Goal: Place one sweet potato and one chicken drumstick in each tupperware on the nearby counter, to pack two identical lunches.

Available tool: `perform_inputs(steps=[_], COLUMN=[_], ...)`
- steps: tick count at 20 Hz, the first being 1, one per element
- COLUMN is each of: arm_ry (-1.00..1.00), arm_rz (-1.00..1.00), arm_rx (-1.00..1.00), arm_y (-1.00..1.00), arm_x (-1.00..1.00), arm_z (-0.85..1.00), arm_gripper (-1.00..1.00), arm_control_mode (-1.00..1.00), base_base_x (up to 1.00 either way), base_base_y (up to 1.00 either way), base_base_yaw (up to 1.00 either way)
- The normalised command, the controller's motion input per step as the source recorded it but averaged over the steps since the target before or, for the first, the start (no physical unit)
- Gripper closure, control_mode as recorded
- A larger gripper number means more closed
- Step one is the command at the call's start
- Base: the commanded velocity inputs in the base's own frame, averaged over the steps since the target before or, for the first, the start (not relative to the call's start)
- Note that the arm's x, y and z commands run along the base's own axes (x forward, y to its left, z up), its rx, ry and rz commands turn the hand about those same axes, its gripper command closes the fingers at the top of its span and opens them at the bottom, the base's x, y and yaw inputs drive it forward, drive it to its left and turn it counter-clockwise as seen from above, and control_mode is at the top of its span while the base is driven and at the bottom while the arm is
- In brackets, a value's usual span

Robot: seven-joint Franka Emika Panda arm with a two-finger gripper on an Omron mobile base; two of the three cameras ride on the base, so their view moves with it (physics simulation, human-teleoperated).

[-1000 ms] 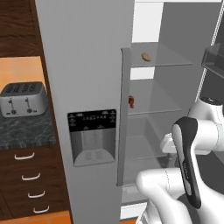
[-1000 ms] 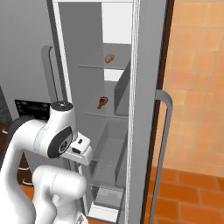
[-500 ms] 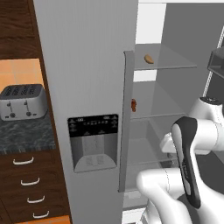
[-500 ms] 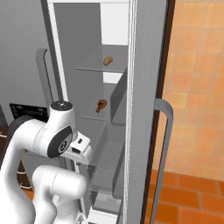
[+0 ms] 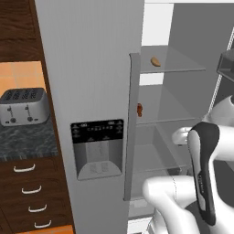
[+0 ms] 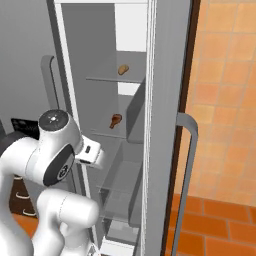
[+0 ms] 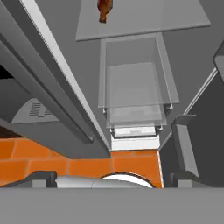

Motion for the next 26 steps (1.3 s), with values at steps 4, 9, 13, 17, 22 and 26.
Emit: perform_inputs(steps=[4, 9, 13, 17, 22, 26], arm_ry=[-0.21, 0.00, 0.01, 0.00, -0.11, -0.10], arm_rz=[0.00, 0.00, 0.00, 0.00, 0.01, 0.07], arm_rx=[-0.04, -0.04, -0.03, 0.00, 0.03, 0.14], arm_y=[0.00, -0.03, -0.23, -0.18, 0.02, 0.05], arm_x=[0.51, 0.74, 0.99, 1.00, 0.78, 0.56], arm_z=[0.85, 0.49, -0.26, -0.49, -0.68, -0.26], arm_gripper=[-1.00, -1.00, -1.00, -1.00, -1.00, -1.00], arm_control_mode=[-1.00, -1.00, -1.00, -1.00, -1.00, -1.00], base_base_x=[0.00, 0.00, 0.00, 0.00, 0.00, 0.00], base_base_y=[0.00, 0.00, 0.00, 0.00, 0.00, 0.00], base_base_yaw=[0.00, 0.00, 0.00, 0.00, 0.00, 0.00])
